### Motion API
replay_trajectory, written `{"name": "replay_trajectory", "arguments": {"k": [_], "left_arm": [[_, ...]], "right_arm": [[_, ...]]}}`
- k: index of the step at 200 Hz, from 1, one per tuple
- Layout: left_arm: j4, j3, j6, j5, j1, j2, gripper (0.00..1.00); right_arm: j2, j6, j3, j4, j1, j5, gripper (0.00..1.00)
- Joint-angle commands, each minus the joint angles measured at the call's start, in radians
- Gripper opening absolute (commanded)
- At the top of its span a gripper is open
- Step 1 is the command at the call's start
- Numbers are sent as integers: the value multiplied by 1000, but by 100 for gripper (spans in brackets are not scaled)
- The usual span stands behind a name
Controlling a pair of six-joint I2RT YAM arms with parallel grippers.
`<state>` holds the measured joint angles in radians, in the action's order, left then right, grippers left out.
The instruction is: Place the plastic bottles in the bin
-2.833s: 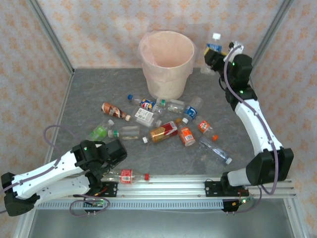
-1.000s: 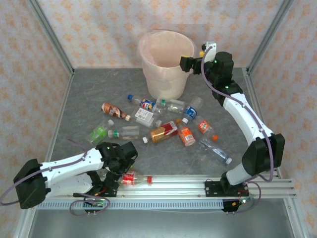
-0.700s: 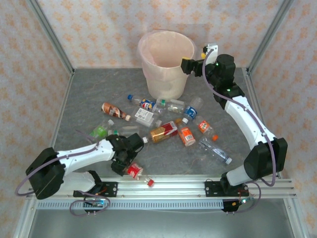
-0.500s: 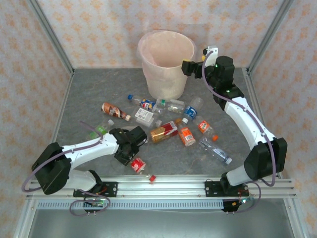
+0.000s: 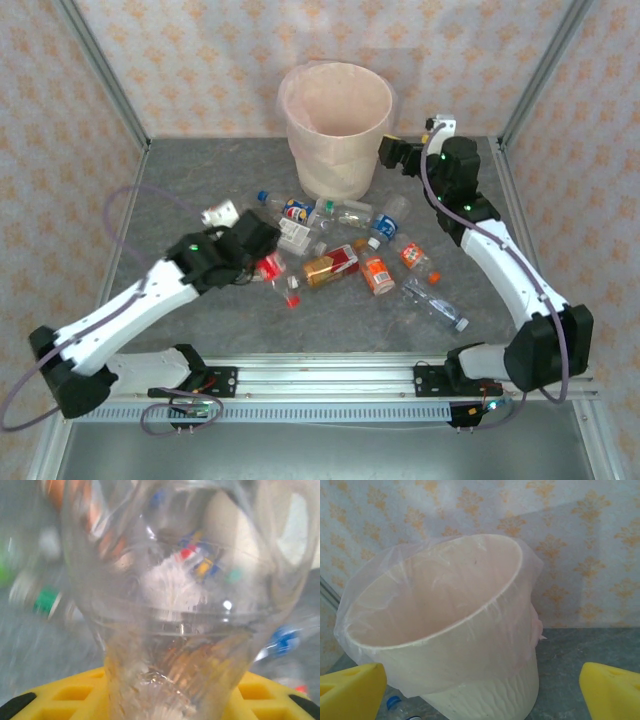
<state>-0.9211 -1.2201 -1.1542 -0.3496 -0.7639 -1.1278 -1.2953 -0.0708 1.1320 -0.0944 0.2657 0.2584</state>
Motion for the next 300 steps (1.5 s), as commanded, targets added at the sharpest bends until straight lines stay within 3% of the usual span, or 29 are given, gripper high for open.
{"name": "replay_trajectory", "arguments": {"k": [1,32,57,124,173,256,300], "left_arm": [[62,-121,303,-260,5,14,36],[380,-286,609,-275,14,-71,36],[572,-460,805,-199,54,-196,37],[825,-1037,1053,-165,151,-716,38],[784,-1538,1234,-225,171,-1160,38],[696,-1502,1188,-260,281,-1267,43],[592,-1509,1118,-238,295,-1245,76]], "right_arm": [[69,-103,-62,-59,-3,-76,99],[131,-214,-151,-94,-4,-172,99],[177,-257,-182,-61,-3,-214,99],[231,-291,-198,30,-3,-259,99],[250,-264,-197,80,-3,-286,99],[264,-236,-214,125,-4,-365,99],[232,-241,-198,149,-3,-368,99]]}}
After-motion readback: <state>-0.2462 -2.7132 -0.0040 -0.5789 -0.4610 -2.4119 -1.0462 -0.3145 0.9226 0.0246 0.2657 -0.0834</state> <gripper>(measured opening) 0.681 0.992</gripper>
